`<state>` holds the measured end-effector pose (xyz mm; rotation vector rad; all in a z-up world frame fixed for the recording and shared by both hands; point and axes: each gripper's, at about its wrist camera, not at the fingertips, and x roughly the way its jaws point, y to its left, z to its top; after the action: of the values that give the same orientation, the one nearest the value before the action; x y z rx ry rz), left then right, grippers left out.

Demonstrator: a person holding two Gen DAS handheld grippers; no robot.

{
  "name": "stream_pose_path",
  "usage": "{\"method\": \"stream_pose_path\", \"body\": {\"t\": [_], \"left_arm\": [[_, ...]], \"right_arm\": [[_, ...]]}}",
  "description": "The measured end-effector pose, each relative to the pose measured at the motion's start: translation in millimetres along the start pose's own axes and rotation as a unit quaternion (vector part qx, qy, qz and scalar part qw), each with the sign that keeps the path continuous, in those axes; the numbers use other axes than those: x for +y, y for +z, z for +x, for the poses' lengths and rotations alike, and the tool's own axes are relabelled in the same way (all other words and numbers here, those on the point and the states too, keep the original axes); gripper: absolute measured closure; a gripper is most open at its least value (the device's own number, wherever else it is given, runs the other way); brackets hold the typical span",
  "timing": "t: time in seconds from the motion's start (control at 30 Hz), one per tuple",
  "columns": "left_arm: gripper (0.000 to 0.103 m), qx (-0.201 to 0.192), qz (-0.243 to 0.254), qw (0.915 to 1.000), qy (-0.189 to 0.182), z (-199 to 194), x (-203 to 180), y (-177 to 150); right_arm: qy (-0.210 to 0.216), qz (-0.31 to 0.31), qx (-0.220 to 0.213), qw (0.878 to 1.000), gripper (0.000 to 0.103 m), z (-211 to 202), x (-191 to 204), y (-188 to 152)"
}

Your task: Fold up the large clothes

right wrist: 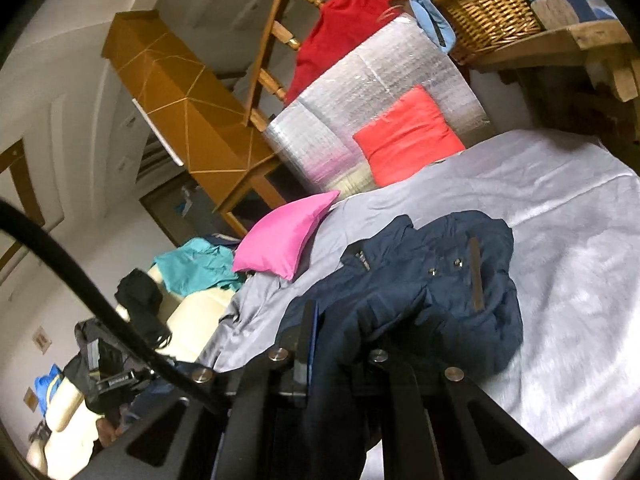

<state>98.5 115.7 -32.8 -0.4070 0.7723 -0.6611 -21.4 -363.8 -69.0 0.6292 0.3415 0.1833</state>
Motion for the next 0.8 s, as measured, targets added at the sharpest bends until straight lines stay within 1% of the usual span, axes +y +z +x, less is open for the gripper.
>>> {"method": "stream_pose_path", "body": {"t": [0.13,0.2,0.23,0.3,0.4,0.5,0.6,0.67,0.8], "left_arm": [[0.089,-0.006,-0.023,0.9995,0.019,32,12,22],[0.09,-0.013,-0.03,0.9987,0.039,49,17,33],[0.09,-0.018,-0.034,0.9976,0.056,60,21,41],[0.09,-0.022,-0.047,0.9958,0.075,82,30,52],[0.09,-0.018,-0.07,0.9929,0.095,121,44,68],[0.09,-0.02,-0.073,0.9899,0.12,155,52,82],[0.09,-0.028,-0.097,0.9877,0.119,182,66,95],[0.09,-0.035,-0.109,0.9866,0.116,193,71,101],[0.09,-0.044,-0.113,0.9853,0.12,218,77,116]], "right_arm": [[-0.01,0.029,-0.008,1.0,0.093,37,-22,20],[-0.027,0.031,-0.011,0.999,0.093,56,-32,28],[-0.036,0.035,-0.013,0.999,0.093,68,-40,34],[-0.049,0.05,-0.015,0.997,0.093,88,-55,43],[-0.063,0.07,-0.003,0.996,0.093,125,-79,57],[-0.089,0.065,0.008,0.994,0.093,160,-93,66],[-0.099,0.08,0.012,0.992,0.093,187,-110,75],[-0.101,0.089,0.009,0.991,0.093,201,-119,82],[-0.107,0.103,0.008,0.989,0.093,226,-133,94]]}}
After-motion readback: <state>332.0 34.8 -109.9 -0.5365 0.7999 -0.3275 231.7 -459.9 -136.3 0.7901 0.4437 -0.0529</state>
